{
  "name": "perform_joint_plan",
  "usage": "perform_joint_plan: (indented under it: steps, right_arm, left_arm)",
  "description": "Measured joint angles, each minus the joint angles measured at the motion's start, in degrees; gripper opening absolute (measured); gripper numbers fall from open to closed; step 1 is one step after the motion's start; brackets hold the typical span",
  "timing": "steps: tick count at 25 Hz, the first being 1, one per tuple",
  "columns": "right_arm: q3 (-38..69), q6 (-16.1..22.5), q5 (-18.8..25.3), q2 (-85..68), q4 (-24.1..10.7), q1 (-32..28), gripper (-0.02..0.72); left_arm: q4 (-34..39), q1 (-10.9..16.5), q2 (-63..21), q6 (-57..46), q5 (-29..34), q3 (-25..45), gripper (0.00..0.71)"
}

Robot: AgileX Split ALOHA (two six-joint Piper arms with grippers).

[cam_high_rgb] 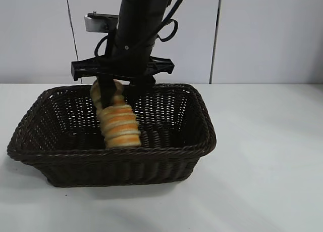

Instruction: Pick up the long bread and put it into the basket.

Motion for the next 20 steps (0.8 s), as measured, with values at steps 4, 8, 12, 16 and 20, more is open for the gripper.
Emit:
perform_joint_plan:
  steps: [4,8,12,16,20]
  right_arm:
    - [-0.1,0.2,3.5,-6.4,-0.1,0.0,0.536]
    - [-0.1,0.2,8.3,-12.9,-0.3,0.0,0.536]
    - [-0.1,1.1,13.0,-18.3,-2.6,0.0,0.536]
    - [-0.1,5.0,18.0,-23.1,-10.0,0.0,0.536]
    - [-0.1,7.7,18.8,-27.8,-13.6,-2.4,0.536]
  left_arm:
    - [0.0,0.0,0.0,0.0,0.0,0.0,0.533]
    - [0.0,0.0,0.0,0.0,0.0,0.0,0.533]
    - [0.0,0.0,0.0,0.0,0.0,0.0,0.533]
    - [0.0,0.0,0.0,0.0,0.0,0.0,0.533]
    - [0.0,0.0,0.0,0.0,0.0,0.0,0.533]
